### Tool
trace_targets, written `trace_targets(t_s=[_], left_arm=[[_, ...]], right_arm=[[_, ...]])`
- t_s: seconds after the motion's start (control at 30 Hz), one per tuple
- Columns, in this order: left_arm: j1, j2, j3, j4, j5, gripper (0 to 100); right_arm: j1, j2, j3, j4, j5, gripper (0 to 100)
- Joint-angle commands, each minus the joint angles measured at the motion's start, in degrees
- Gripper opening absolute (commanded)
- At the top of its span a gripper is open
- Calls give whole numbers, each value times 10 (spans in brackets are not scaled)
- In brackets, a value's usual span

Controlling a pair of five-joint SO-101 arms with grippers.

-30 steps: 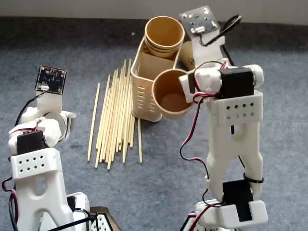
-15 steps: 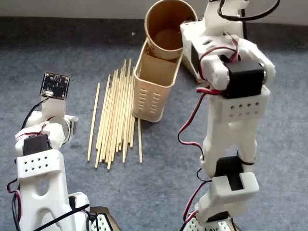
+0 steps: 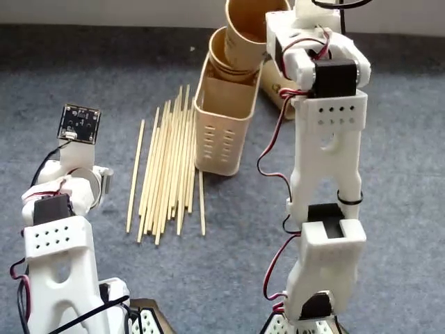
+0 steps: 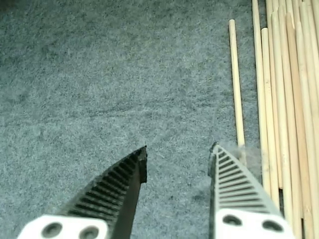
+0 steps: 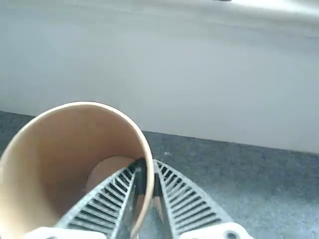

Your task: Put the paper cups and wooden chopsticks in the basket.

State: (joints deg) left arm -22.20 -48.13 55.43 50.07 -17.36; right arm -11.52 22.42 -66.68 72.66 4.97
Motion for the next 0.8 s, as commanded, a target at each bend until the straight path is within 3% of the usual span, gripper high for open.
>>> trace_targets(t_s=[0.0, 0.53, 0.77], left_arm=[[-6, -7, -2, -7, 3, 223], [-6, -7, -2, -6, 4, 222], [-6, -7, 18, -10, 4, 222]], right_arm=[[3, -25, -23, -15, -5, 5], [-22, -25, 308, -123, -12, 18], [0, -30, 280, -63, -18, 284]])
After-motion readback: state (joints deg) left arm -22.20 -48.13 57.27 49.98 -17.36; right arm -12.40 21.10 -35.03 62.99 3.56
